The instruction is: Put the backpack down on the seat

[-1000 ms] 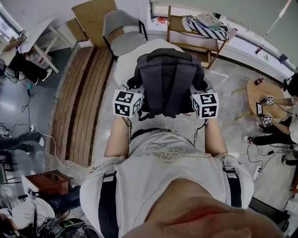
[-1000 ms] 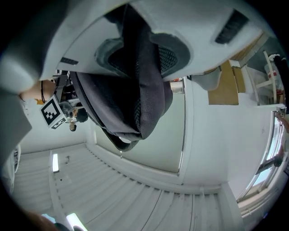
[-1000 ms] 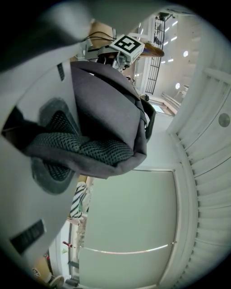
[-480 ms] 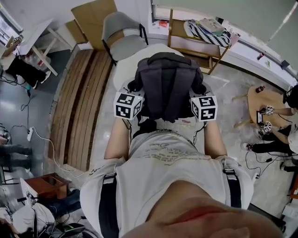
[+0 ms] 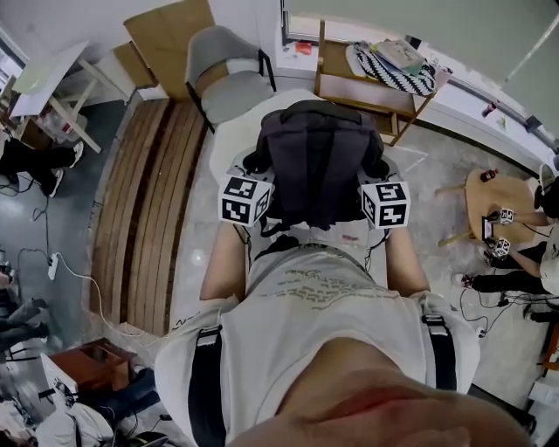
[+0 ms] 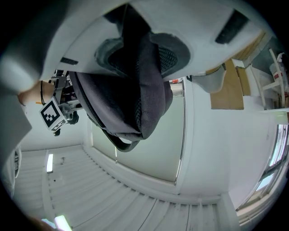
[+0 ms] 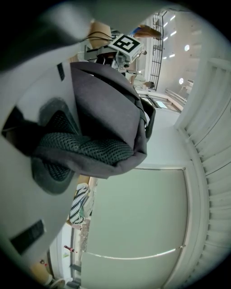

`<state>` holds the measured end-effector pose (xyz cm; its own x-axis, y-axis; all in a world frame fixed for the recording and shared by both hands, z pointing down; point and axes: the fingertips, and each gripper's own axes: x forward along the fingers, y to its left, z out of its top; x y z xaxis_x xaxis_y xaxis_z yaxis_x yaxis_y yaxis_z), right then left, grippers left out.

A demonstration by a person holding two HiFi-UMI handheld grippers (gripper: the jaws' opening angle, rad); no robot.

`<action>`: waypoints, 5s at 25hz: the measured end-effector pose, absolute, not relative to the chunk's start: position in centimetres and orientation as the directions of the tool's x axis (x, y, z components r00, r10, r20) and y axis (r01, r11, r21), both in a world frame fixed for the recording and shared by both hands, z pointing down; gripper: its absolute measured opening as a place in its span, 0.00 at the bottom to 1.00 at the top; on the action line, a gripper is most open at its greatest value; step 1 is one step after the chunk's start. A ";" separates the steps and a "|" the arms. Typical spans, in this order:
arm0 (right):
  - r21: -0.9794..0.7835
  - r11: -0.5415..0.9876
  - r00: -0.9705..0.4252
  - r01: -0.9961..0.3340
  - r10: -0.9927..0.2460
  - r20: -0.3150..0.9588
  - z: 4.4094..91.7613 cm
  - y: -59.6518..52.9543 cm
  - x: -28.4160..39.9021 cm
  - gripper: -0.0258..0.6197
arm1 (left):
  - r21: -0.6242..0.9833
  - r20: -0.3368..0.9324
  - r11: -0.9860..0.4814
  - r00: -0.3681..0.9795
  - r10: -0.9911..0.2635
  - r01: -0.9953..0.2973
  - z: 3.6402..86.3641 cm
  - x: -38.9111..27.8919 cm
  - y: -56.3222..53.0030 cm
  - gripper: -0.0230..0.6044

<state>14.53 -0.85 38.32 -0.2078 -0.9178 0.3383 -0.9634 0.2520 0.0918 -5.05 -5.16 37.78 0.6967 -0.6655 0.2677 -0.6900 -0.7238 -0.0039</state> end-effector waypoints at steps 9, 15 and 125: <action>0.082 0.263 -0.212 -0.961 -0.895 0.394 39.9 -8.8 13.9 0.23 | 0.024 0.298 -0.738 0.709 -0.639 -0.675 39.5 -5.5 -13.3 0.22; 0.075 0.271 -0.217 -0.960 -0.884 0.414 40.9 -14.4 13.2 0.23 | 0.045 0.328 -0.741 0.711 -0.622 -0.670 40.6 -6.3 -18.7 0.22; -0.188 0.313 -0.356 -0.931 -0.893 0.276 47.1 -30.6 11.1 0.08 | 0.016 0.334 -0.492 0.468 -0.818 -0.871 46.6 -1.0 -32.1 0.07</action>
